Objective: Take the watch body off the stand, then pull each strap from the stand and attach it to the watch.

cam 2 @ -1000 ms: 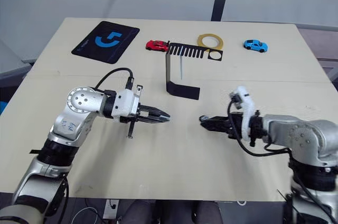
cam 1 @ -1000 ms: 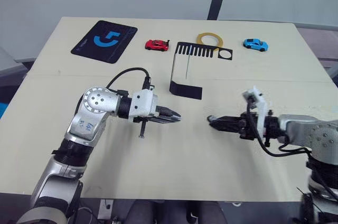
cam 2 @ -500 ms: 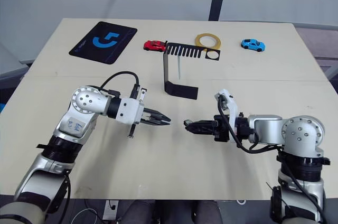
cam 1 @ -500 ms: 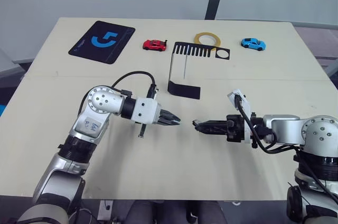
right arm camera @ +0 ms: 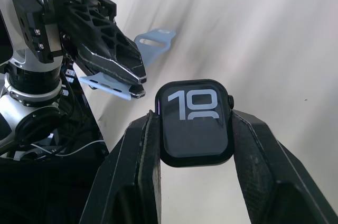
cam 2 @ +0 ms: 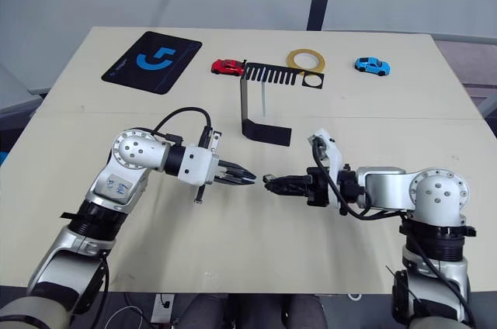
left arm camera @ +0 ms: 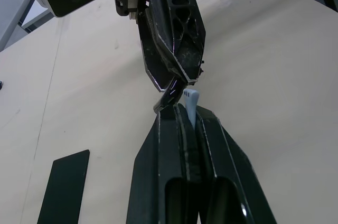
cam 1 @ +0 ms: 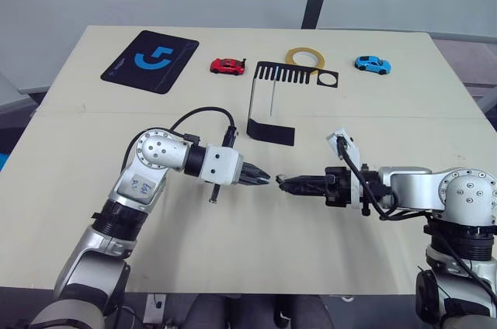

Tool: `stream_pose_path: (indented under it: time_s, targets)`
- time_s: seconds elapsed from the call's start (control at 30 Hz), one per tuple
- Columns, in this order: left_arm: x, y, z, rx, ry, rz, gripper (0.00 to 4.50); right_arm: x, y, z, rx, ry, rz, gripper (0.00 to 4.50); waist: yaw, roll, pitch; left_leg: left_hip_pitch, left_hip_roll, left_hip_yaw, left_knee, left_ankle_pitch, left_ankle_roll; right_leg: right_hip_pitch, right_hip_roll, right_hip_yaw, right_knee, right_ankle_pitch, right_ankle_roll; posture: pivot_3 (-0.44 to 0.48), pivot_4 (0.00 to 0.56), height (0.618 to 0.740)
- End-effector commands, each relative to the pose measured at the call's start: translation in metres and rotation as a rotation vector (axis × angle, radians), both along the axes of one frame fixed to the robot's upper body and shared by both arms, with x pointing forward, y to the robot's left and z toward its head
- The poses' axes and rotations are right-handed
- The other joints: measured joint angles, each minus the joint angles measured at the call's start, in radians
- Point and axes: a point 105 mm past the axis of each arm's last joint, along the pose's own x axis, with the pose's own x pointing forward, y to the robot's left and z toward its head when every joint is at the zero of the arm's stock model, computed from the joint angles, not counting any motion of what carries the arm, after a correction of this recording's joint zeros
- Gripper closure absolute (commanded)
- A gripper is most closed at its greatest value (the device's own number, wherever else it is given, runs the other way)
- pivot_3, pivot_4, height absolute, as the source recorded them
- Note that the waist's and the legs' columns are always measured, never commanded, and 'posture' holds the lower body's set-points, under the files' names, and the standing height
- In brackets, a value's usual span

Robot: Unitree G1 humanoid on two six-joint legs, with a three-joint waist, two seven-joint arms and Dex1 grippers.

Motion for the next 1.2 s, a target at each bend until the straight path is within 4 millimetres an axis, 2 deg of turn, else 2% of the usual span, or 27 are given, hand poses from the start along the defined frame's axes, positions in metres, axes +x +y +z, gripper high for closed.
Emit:
stream_pose_path:
  time_s: [0.03, 0.57, 0.83, 1.2]
  targets:
    - [0.0009, -0.0020, 0.0063, -0.016, -0.028, -0.001, 4.50, -0.0017, 0.0036, 0.0105, 0.023, -0.033, 0.023, 2.98, 0.000, 0.000, 0.000, 0.000, 0.000, 0.000, 0.000, 0.000, 0.000, 0.000, 0.000, 0.000, 0.000, 0.000, 0.000, 0.000, 0.150, 0.732]
    - [0.0064, 0.0026, 0.0017, 0.002, -0.035, 0.026, 4.50, -0.0047, 0.0042, 0.0133, 0.035, -0.022, 0.013, 2.98, 0.001, 0.000, 0.000, 0.000, 0.000, 0.000, 0.000, 0.000, 0.000, 0.000, 0.000, 0.000, -0.001, 0.000, 0.000, 0.000, 0.150, 0.732]
    - [0.0078, -0.0015, 0.0070, -0.024, -0.035, 0.026, 4.50, -0.0066, 0.0030, 0.0116, 0.027, -0.016, 0.004, 2.98, 0.002, 0.000, 0.000, 0.000, 0.001, 0.000, 0.000, 0.000, 0.001, 0.000, 0.000, 0.000, -0.001, 0.000, 0.000, 0.000, 0.150, 0.732]
    - [0.0058, -0.0042, 0.0045, -0.028, -0.029, 0.016, 4.50, -0.0075, 0.0029, 0.0113, 0.027, -0.012, -0.008, 2.98, 0.002, 0.000, 0.000, -0.001, 0.001, 0.000, 0.000, -0.001, 0.001, 0.000, 0.000, 0.000, -0.001, 0.000, 0.000, 0.000, 0.150, 0.732]
